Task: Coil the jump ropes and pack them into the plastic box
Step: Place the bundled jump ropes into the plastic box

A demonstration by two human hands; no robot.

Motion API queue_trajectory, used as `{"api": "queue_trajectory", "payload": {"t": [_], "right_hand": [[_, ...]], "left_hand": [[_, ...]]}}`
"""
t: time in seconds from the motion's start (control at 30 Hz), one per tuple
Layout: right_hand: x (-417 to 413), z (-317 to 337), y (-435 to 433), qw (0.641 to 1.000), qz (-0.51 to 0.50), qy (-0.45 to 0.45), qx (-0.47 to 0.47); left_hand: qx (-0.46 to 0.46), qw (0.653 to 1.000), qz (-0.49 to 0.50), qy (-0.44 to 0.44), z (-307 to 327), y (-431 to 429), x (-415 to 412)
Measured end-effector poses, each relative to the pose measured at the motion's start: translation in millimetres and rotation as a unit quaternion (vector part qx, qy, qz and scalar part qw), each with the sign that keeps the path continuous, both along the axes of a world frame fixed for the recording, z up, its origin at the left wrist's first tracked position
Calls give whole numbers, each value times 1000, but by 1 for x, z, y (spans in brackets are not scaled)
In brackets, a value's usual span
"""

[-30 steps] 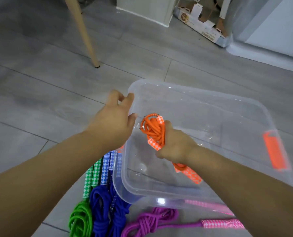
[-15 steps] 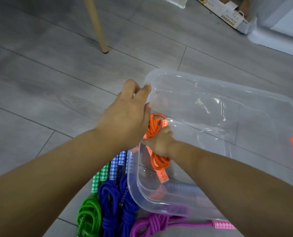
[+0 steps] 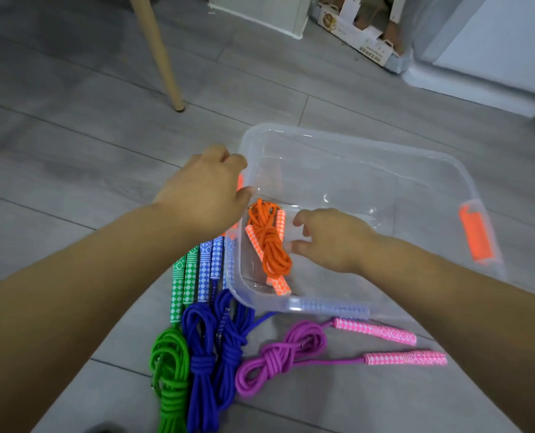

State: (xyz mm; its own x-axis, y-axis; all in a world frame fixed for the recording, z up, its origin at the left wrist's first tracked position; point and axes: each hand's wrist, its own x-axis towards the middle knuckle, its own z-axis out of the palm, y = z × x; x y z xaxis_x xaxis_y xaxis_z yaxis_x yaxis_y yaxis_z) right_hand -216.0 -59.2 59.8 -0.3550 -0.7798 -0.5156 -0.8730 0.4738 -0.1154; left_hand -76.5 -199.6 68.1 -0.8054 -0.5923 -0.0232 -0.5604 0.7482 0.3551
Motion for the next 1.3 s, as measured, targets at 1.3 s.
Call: {"api": "queue_trajectory", "payload": {"t": [1.3], "right_hand": [[-4, -125, 227, 986, -166, -28, 23]], "left_hand": [[43, 891, -264, -366, -144, 192, 27]]}}
